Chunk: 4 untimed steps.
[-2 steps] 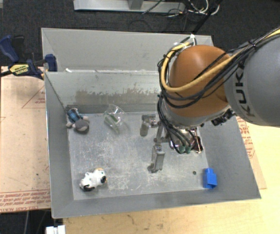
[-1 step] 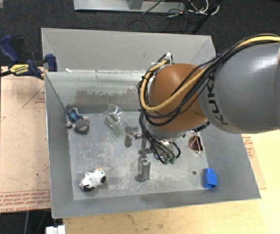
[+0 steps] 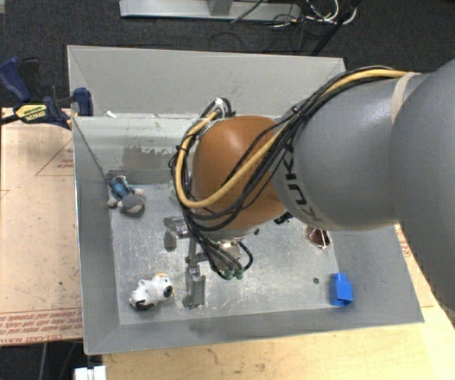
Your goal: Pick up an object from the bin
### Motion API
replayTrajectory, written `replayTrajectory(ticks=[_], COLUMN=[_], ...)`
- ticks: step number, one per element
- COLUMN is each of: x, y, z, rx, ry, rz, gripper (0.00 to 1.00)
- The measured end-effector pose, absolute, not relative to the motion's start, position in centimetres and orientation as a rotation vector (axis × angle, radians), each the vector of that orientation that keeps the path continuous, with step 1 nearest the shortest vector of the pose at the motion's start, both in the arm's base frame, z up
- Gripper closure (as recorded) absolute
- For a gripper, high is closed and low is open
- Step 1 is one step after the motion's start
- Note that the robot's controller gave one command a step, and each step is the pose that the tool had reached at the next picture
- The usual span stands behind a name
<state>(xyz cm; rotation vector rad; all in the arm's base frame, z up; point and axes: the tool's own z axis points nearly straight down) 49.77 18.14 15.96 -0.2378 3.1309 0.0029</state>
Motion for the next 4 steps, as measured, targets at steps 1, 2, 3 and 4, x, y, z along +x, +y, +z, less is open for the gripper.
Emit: replayTrajectory(ticks=[1,2,3,4], x=[51.1,49.6,49.7,49.7], y=[19.2,20.6,21.6,21.6], z=[14.6,7.1,7.0,7.0], rx=[-0.621,-0.693,-1.136,-1.136], ry=[3.077,3.06,2.928,2.928], rz=[0.002,0.003,0.003,0.003], gripper=[0.0,0.0,1.0,1.0])
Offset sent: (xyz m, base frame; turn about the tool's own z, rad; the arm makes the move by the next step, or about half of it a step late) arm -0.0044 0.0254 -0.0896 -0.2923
